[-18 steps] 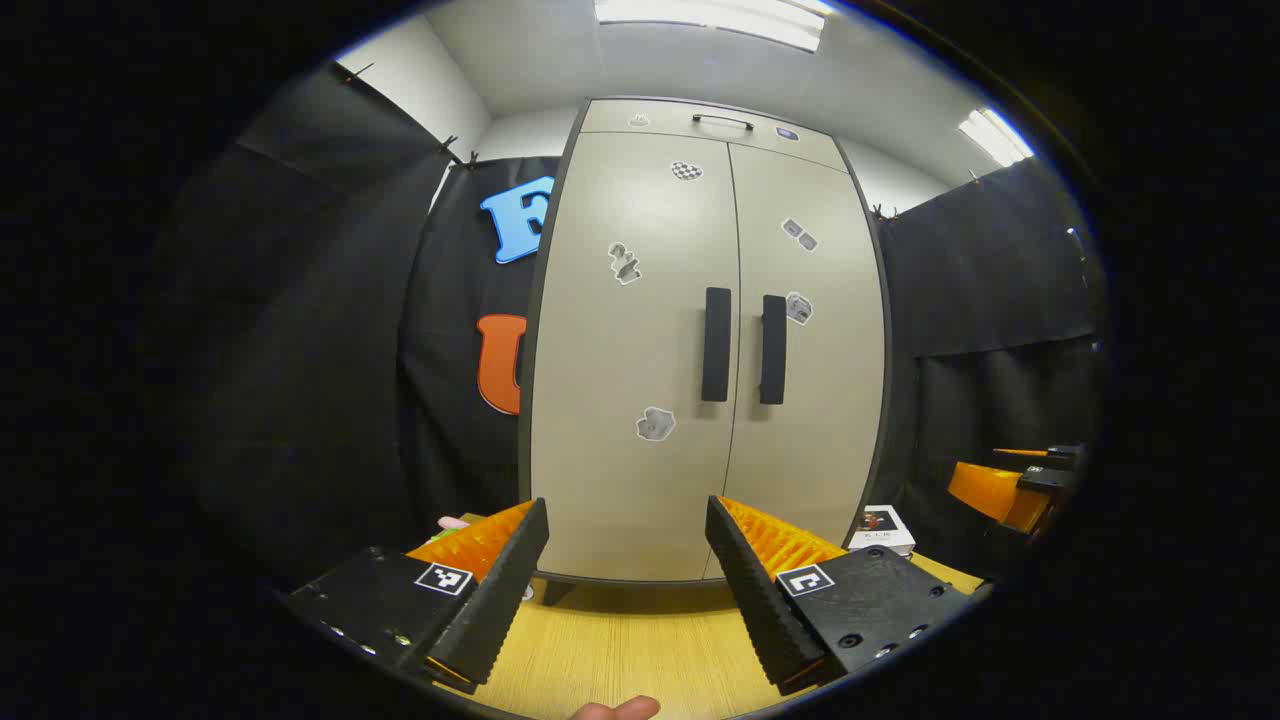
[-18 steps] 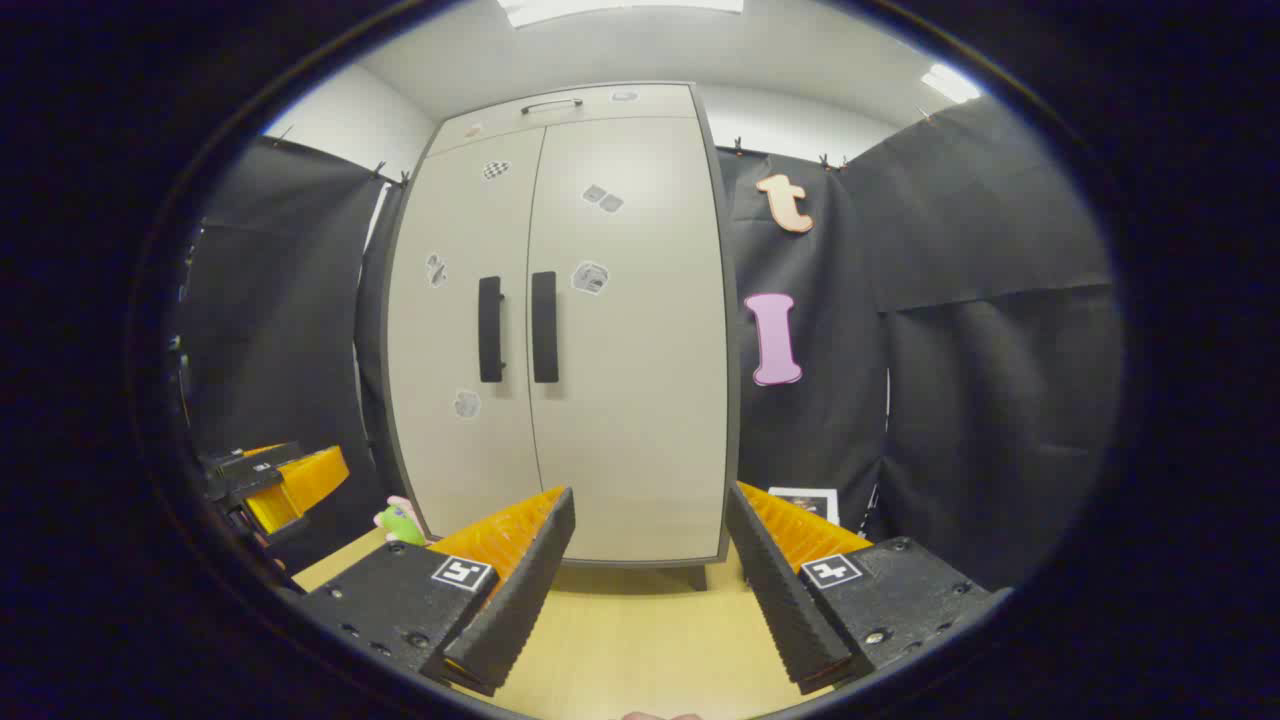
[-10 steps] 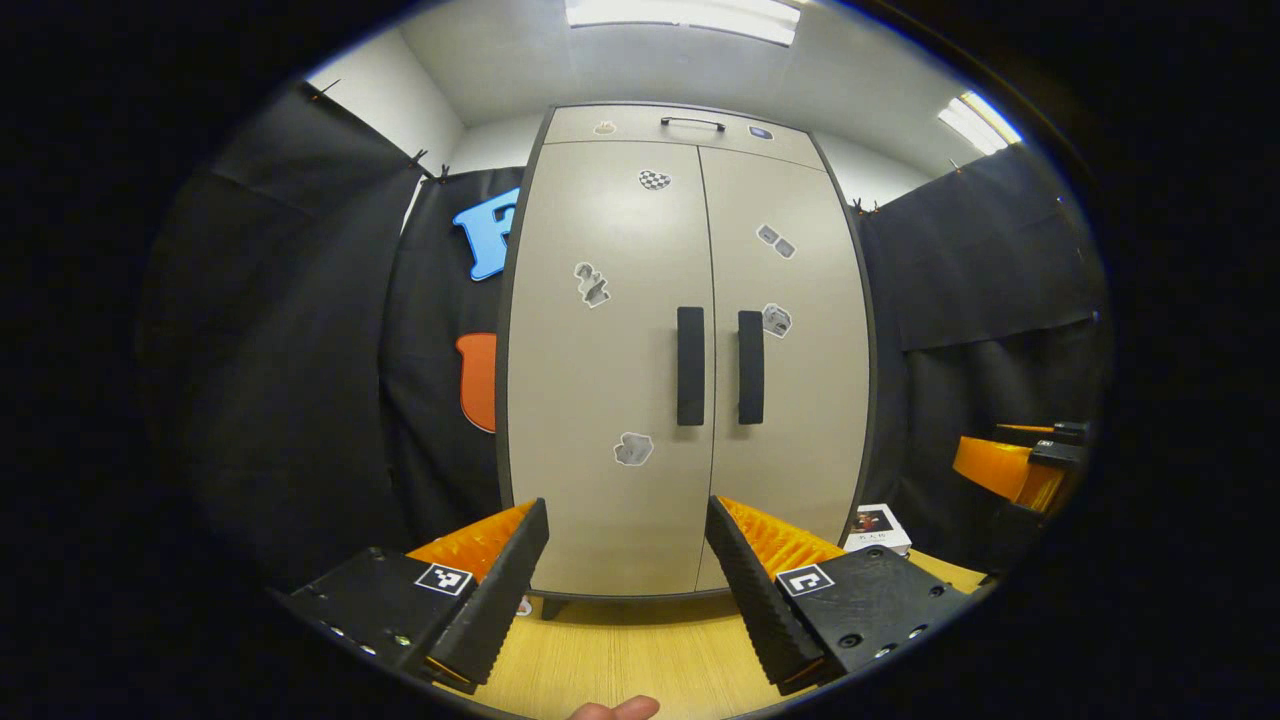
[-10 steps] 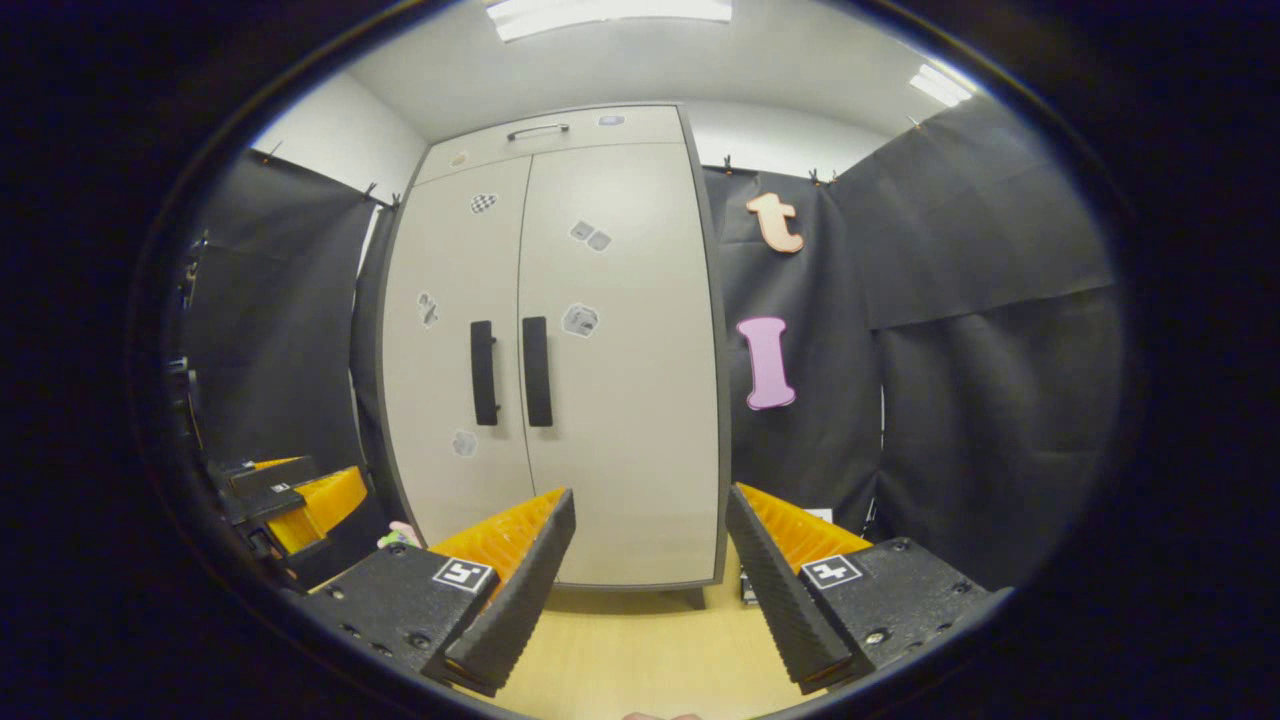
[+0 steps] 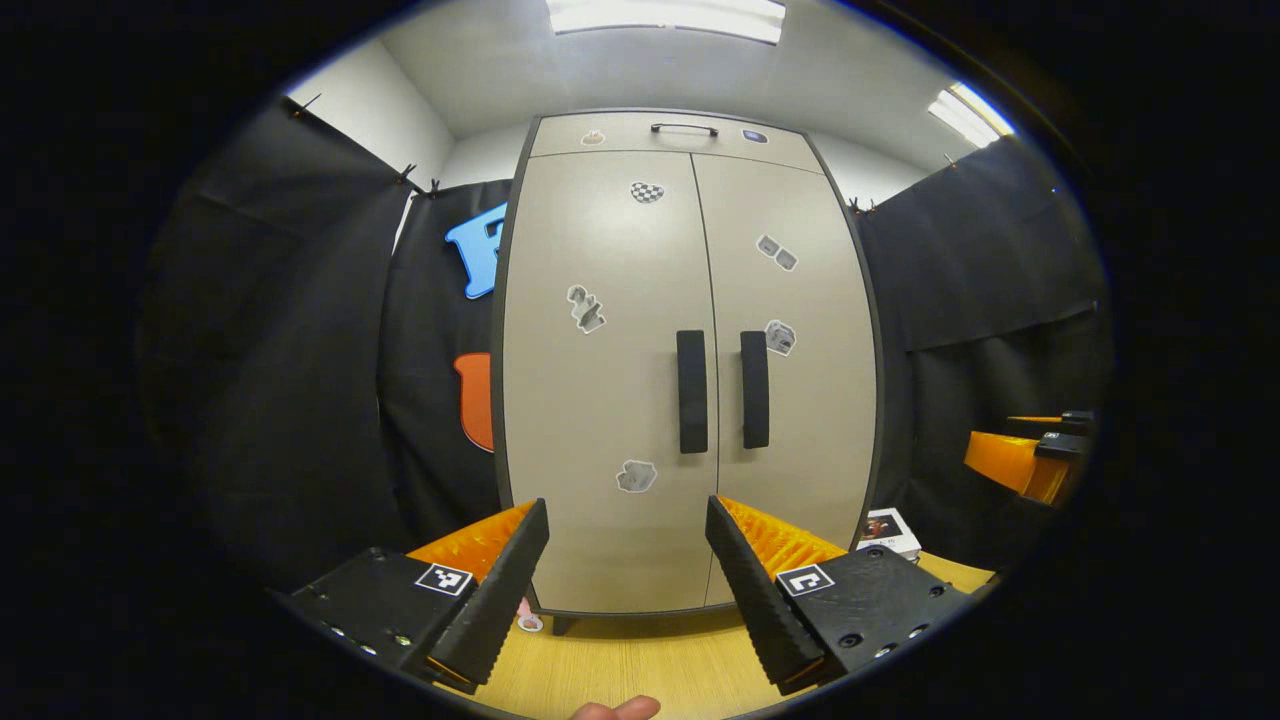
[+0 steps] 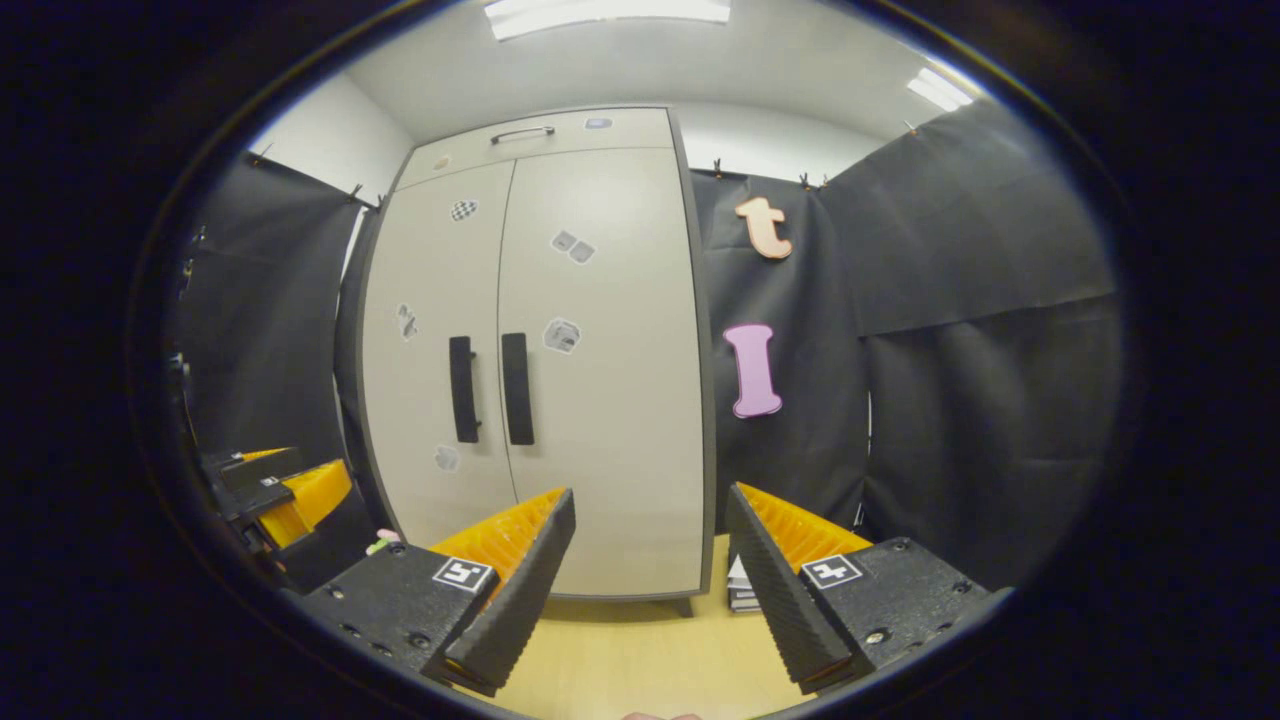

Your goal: Open the right door of the double-door shoe cabinet with the right hand, and open the left door with the left hand.

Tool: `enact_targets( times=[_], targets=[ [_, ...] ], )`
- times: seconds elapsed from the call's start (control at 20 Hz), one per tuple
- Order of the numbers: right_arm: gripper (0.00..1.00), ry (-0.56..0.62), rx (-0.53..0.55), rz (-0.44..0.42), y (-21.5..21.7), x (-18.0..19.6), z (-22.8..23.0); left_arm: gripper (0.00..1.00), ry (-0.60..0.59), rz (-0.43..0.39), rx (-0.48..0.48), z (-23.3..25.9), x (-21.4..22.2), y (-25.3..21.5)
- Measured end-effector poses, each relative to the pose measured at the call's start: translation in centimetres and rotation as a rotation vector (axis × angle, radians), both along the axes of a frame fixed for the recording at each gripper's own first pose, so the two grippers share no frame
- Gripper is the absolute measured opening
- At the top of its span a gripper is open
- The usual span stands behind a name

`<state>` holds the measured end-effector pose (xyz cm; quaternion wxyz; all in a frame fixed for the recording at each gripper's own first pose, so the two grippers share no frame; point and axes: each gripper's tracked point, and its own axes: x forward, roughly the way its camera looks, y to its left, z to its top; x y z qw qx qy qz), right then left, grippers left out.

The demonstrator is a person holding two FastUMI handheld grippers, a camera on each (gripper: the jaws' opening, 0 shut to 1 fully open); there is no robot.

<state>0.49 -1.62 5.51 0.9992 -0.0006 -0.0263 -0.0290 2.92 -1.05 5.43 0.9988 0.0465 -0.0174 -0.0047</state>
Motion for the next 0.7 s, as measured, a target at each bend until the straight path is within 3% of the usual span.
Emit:
enact_targets(
  times=[0.4, 0.65, 0.7],
  targets=[
    [0.97, 0.016, -0.013, 0.015, 1.4, 1.1, -0.5, 0.95, 0.003, 0.003, -0.024, -0.3, 1.1, 0.6],
    [0.93, 0.026, -0.002, 0.111, 4.7, 4.8, 0.0, 0.95, 0.021, -0.015, -0.044, -1.8, 0.6, 0.3],
    [0.98, 0.021, -0.002, 0.134, 5.6, 6.0, 0.5, 0.95, 0.033, -0.012, -0.053, -2.4, 0.4, 0.4]
  ],
)
